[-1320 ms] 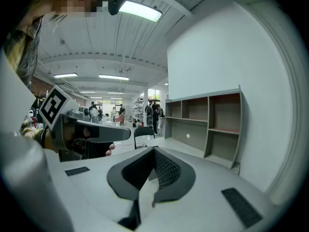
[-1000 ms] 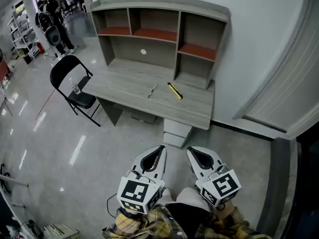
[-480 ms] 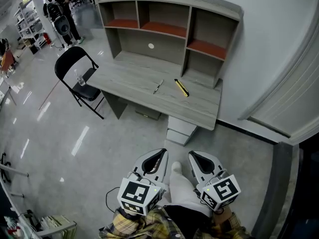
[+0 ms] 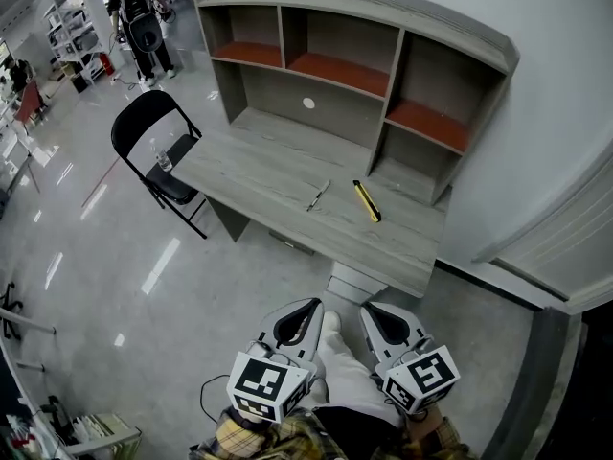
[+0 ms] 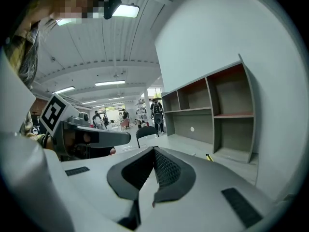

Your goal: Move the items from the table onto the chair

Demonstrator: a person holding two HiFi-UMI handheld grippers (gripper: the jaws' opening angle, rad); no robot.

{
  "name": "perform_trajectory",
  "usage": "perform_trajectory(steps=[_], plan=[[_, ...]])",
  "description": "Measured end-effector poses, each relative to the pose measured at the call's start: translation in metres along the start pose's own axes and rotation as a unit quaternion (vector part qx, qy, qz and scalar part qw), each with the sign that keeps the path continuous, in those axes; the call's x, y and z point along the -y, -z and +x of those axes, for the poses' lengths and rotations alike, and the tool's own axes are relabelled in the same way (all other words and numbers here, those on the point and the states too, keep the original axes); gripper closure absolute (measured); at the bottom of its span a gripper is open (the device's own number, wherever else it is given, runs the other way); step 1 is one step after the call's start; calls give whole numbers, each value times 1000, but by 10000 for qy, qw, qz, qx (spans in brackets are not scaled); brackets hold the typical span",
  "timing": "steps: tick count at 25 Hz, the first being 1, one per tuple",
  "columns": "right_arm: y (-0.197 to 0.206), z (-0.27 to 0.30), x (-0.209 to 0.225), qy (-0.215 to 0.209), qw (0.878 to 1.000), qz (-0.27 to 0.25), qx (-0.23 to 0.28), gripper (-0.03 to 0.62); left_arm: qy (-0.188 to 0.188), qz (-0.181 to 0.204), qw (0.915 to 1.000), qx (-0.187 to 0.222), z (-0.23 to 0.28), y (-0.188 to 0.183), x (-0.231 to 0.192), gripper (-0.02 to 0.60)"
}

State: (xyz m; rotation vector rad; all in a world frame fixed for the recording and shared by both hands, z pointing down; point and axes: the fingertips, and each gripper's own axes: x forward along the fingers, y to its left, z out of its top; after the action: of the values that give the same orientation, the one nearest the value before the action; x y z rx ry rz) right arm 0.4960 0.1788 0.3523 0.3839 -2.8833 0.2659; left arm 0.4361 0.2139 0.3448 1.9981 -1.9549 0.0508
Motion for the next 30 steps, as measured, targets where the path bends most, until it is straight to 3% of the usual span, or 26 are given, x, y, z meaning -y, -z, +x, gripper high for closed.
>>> perform_trajectory(steps=[8,13,23,30], plan=[[-63,79,92,-297,9990,243,209,577,-134,170,9998,-6,104,-76,-56,578],[-80,121,127,-547,9977,316,229,577,-373,206,9991,-22,144,-98,-88,578],[-90,204,143,-1146,9932,215,-36,577,-936,-88,9955,139,173,-113,-164,578],[-94,275,152,-942,9948,283,-262,577,-731,-162,9971,110,202,-127,-234,578]])
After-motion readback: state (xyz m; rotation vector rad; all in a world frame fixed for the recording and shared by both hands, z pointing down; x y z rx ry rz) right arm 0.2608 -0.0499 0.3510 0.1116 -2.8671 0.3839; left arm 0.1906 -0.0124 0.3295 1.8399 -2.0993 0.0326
